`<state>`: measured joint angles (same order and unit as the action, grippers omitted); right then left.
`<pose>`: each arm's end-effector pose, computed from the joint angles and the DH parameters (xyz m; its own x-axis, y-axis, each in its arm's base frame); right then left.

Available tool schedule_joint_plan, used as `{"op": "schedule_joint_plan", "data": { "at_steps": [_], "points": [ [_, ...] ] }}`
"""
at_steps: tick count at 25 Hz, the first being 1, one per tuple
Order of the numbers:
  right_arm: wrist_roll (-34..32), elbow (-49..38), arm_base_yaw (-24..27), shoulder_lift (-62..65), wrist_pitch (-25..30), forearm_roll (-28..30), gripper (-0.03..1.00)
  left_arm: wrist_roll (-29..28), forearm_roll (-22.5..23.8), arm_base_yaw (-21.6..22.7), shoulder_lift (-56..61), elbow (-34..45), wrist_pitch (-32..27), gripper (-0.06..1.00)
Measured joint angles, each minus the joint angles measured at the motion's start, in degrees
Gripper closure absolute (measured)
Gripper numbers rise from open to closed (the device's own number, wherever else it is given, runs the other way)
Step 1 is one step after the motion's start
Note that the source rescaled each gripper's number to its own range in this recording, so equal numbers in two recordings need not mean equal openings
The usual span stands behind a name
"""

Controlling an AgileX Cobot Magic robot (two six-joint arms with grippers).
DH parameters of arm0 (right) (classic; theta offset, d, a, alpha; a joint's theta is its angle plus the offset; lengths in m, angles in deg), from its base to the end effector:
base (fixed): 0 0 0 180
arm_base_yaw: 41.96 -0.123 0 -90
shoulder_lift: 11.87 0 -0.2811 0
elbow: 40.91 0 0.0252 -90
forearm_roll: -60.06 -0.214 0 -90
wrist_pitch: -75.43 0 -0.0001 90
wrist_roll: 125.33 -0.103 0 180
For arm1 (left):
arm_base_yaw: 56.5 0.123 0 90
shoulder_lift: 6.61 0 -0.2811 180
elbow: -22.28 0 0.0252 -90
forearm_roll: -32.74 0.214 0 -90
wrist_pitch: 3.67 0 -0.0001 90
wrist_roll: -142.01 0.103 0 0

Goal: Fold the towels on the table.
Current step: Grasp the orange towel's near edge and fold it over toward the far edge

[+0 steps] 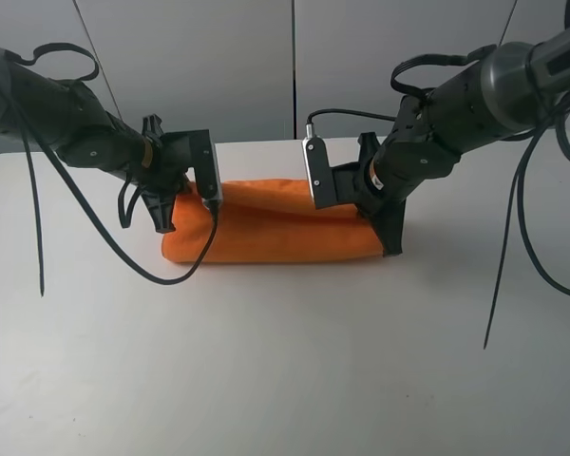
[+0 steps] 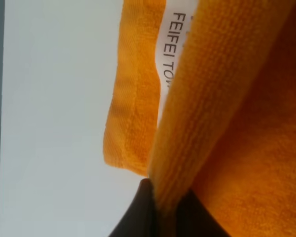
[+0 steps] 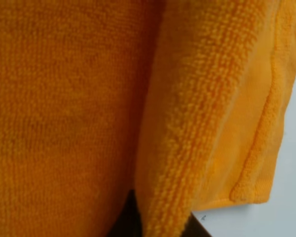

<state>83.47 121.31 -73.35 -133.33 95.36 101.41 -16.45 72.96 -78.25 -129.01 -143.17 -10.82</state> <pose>0.3098 0.1618 0.1266 0.1113 -0.9933 0.0303 -0.8725 -0.1123 -0.4756 0.3539 -0.1322 0.1398 -0.0661 0.9698 -0.2346 0.8015 0.1917 0.5665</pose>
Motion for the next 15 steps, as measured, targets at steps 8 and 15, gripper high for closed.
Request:
{"op": "schedule_joint_plan", "data": {
  "at_steps": [8,15],
  "points": [
    [-3.1,0.0,0.0,0.0,0.0,3.9,0.97,0.0,0.1,0.2,-0.5,-0.2,0.8,0.94],
    [-11.7,0.0,0.0,0.0,-0.1,12.7,0.97,-0.5,0.1,0.2,-0.5,-0.4,0.8,0.94]
  ]
}}
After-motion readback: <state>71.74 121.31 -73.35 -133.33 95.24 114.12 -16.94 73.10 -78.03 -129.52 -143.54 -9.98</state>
